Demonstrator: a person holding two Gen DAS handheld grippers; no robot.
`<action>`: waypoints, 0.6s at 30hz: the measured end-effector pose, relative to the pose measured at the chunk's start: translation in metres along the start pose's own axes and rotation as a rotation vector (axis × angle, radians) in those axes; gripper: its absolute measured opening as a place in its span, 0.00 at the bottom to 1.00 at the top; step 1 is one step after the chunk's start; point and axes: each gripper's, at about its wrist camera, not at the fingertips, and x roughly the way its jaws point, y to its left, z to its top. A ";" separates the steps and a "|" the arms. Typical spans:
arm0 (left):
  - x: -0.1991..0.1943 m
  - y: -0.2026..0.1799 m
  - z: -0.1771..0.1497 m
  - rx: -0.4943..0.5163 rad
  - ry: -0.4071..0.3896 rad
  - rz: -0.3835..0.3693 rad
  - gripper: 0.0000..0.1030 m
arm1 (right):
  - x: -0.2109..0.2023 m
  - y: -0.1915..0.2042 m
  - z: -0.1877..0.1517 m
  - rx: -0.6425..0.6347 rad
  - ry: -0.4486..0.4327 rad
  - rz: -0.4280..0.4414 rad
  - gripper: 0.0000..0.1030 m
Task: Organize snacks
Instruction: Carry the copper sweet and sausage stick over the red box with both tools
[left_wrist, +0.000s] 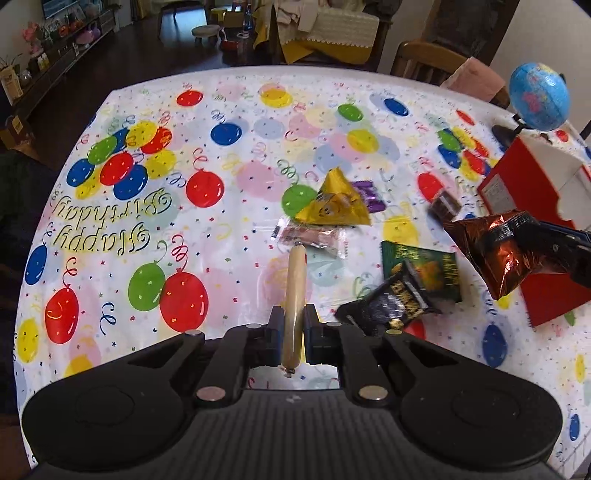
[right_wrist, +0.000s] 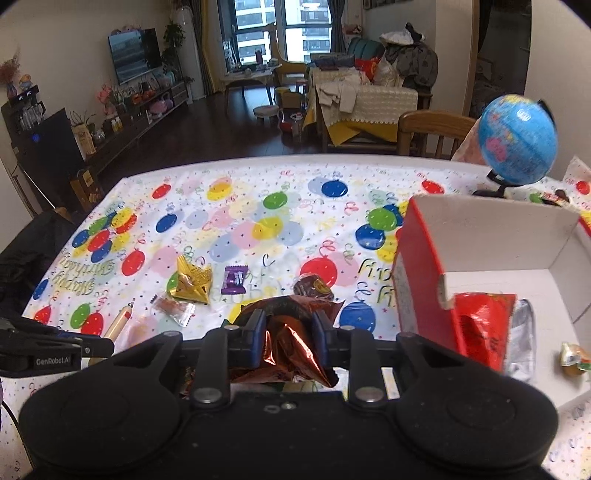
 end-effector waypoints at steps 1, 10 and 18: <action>-0.005 -0.002 0.000 0.004 -0.007 -0.002 0.10 | -0.006 0.000 0.001 -0.001 -0.007 -0.001 0.25; -0.052 -0.036 0.007 0.077 -0.088 -0.056 0.10 | -0.067 -0.010 0.010 0.005 -0.101 -0.042 0.24; -0.073 -0.088 0.021 0.115 -0.141 -0.074 0.10 | -0.095 -0.046 0.021 0.024 -0.159 -0.044 0.24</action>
